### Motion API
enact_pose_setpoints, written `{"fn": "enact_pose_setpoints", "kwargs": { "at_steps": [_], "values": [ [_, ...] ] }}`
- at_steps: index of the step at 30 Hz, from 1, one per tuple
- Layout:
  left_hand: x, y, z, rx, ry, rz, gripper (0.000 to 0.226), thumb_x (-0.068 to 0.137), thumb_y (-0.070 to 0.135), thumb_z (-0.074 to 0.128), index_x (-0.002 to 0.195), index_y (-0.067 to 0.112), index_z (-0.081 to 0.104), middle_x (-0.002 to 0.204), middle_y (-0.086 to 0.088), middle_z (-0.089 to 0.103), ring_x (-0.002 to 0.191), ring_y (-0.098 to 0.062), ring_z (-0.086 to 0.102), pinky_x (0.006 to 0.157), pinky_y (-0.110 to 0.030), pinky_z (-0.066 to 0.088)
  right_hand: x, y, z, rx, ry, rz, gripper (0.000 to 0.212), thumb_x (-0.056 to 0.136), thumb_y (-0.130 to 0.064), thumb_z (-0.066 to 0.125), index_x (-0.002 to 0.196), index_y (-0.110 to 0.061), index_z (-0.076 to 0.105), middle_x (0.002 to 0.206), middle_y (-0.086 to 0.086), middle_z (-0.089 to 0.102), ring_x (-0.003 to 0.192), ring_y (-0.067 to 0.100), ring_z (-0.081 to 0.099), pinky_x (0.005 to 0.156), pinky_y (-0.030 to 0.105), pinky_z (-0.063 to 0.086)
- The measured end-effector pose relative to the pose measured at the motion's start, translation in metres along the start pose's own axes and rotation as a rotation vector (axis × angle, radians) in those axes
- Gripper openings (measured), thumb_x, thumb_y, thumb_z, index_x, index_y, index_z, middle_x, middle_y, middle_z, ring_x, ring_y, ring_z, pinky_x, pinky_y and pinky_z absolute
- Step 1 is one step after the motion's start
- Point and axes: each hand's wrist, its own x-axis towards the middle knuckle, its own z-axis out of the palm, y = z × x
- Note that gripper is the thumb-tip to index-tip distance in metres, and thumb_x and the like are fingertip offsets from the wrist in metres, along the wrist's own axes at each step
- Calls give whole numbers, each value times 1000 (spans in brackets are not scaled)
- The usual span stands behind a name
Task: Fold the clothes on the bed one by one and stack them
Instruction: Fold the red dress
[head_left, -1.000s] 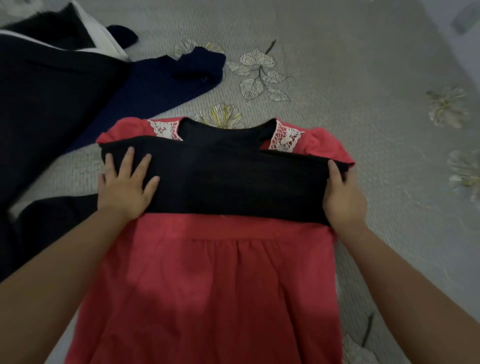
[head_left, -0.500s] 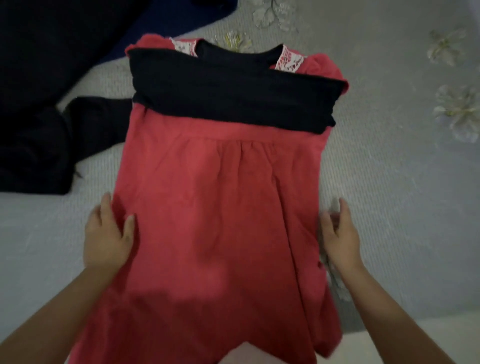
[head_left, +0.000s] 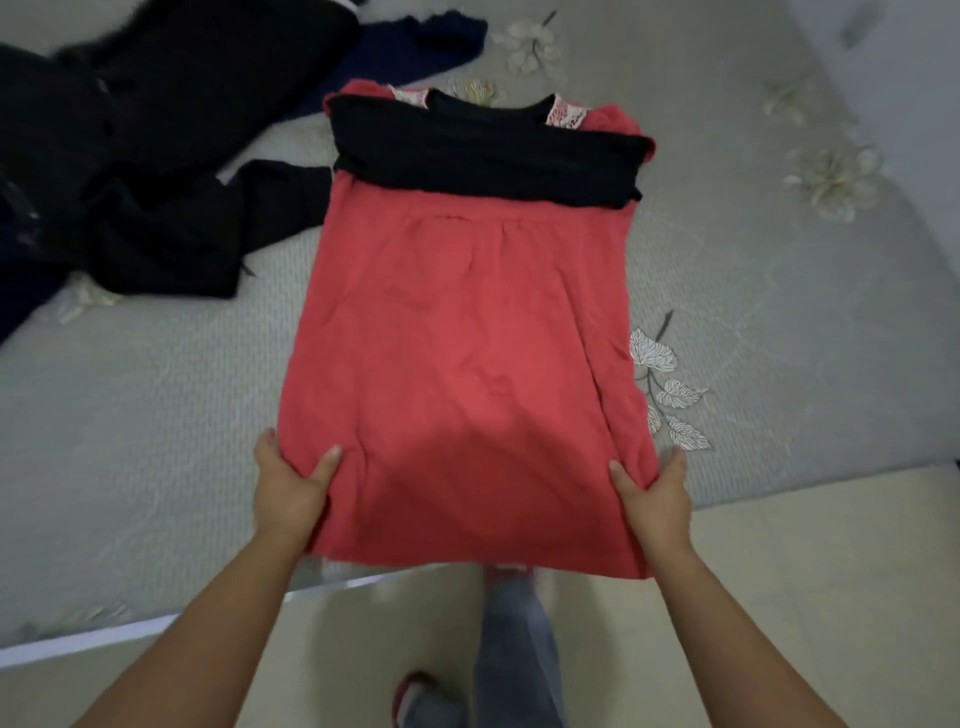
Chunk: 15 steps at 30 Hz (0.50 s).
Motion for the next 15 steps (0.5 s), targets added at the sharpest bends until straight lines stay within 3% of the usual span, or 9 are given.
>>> {"fn": "enact_pose_setpoints", "kwargs": {
  "at_steps": [3, 7, 10, 15],
  "values": [
    [-4, 6, -6, -32, -54, 104, 76, 81, 18, 68, 141, 7, 23, 137, -20, 44, 119, -36, 48, 100, -38, 35, 0, 0, -24, 76, 32, -34, 64, 88, -23, 59, 141, -3, 28, 137, 20, 45, 123, 32, 45, 98, 33, 34],
    [-4, -3, -48, 253, -112, 237, 81, 83, 29, 64, 146, 16, 14, 140, -19, 41, 120, -40, 46, 101, -40, 35, -1, 20, -55, -78, 63, -69, 59, 93, -20, 50, 144, -6, 23, 136, 28, 43, 124, 39, 43, 99, 37, 34],
    [-13, -21, -80, 442, -147, 207, 87, 80, 40, 65, 147, 23, 12, 138, -19, 43, 118, -42, 47, 100, -43, 36, -20, 40, -66, -126, 70, -65, 61, 92, -21, 51, 144, -8, 22, 130, 30, 47, 119, 41, 46, 96, 38, 35],
    [-42, -67, -92, 424, -180, 153, 88, 81, 25, 67, 147, 16, 8, 142, -20, 37, 123, -43, 42, 103, -41, 33, -71, 83, -55, -46, 92, 58, 60, 92, -22, 51, 144, -10, 23, 124, 31, 51, 117, 41, 48, 95, 39, 35]
  ]
}}
